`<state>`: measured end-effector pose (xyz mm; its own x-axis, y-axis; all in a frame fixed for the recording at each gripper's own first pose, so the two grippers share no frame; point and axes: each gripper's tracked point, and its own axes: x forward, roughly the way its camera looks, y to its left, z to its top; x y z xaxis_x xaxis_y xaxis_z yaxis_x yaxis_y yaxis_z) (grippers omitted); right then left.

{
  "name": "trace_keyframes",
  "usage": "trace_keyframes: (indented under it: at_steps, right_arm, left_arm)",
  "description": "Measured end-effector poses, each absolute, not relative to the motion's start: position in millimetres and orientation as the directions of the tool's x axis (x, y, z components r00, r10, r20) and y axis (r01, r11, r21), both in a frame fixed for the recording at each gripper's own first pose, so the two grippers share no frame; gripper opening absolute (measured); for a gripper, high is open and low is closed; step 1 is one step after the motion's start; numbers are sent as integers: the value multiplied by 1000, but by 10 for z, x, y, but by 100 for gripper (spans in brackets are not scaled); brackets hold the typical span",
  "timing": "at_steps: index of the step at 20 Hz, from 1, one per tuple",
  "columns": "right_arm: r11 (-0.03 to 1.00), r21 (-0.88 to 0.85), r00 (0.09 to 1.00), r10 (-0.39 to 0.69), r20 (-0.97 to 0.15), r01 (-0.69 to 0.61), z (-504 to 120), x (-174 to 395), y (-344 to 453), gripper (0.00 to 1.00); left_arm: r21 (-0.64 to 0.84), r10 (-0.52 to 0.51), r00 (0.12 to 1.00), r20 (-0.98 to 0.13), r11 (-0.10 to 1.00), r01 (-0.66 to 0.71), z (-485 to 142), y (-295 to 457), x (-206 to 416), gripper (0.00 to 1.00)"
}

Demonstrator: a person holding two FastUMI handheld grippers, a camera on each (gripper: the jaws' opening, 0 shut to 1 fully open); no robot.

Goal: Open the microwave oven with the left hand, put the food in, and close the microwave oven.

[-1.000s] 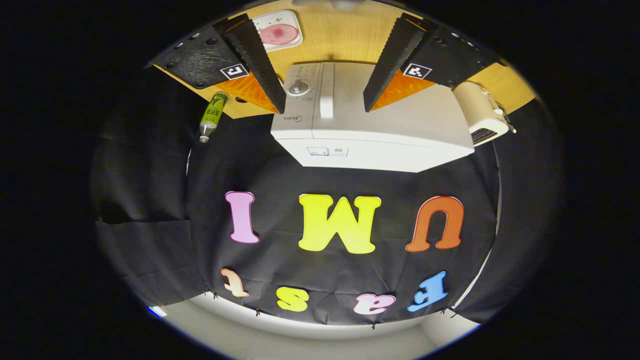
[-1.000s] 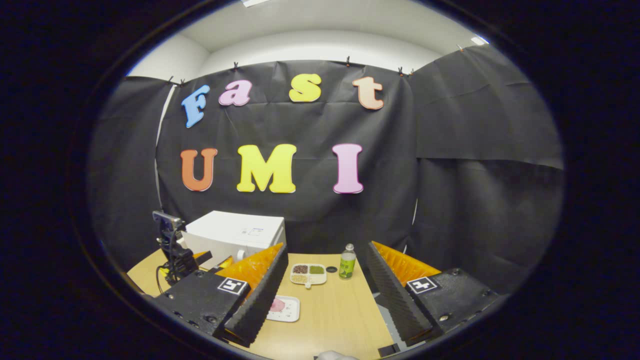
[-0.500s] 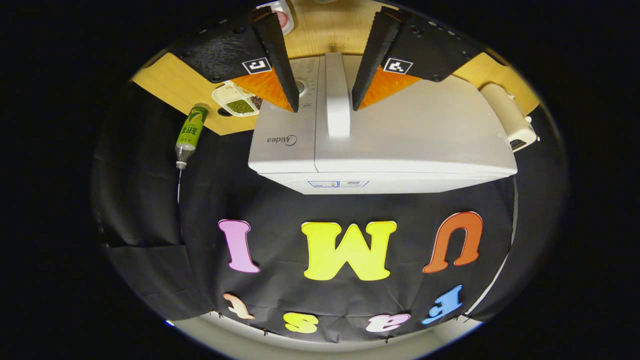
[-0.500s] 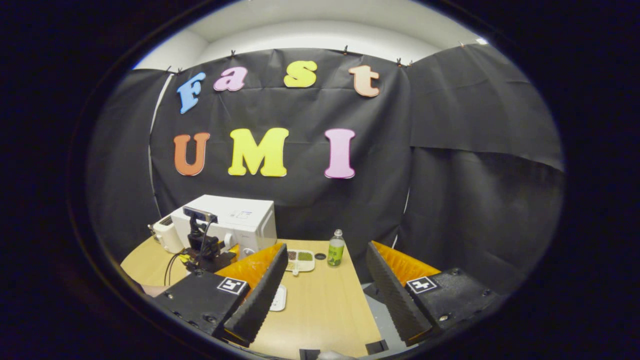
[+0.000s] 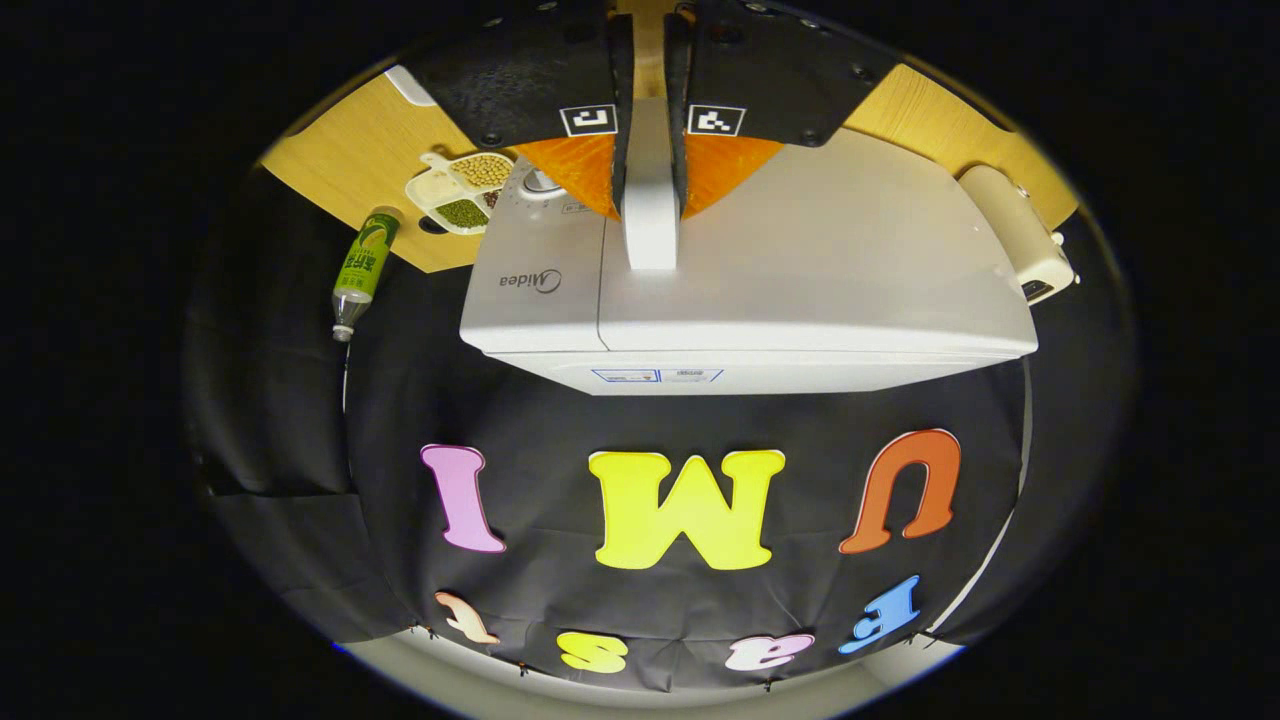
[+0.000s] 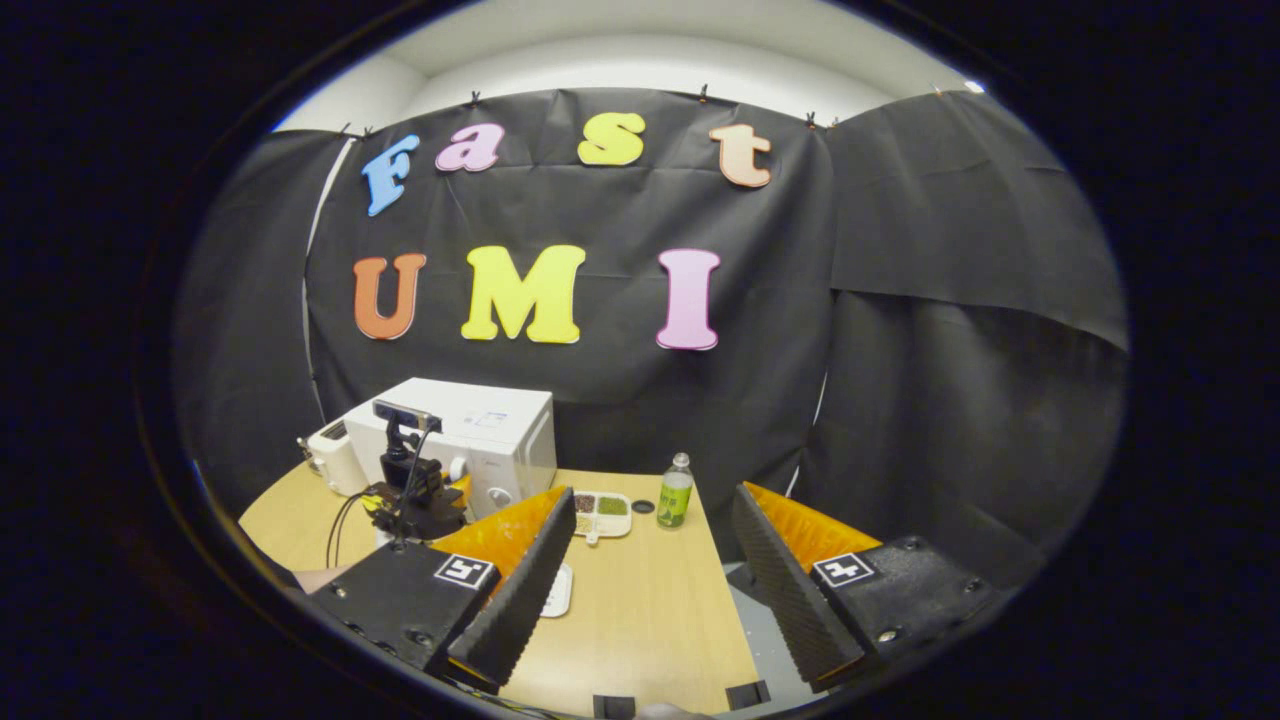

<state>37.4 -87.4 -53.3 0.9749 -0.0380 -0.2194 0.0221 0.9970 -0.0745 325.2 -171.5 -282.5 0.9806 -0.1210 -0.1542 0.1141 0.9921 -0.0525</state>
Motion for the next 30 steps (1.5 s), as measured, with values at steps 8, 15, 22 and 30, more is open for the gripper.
trace_keyframes:
  at_steps: [8, 15, 22, 30]
  right_arm:
    - [995, -99, 978, -12, -210, -9, -451, 411, -787, 92]
    - [990, -95, 978, 80, -192, -100, -436, 560, -354, 92]
    - [979, -78, 962, 168, -214, -188, -559, 497, 190, 92]
    - [969, -49, 950, 227, -213, -242, -585, 129, 698, 92]
  left_arm:
    - [-79, -154, 973, -171, 987, 142, -2825, -1700, 3080, 5]
    - [-68, -230, 959, -164, 973, 221, -2855, -1474, 2338, 5]
    - [-25, -192, 962, -197, 981, 190, -2903, -860, 1523, 19]
    - [18, -125, 964, -233, 991, 132, -2887, -94, 1089, 89]
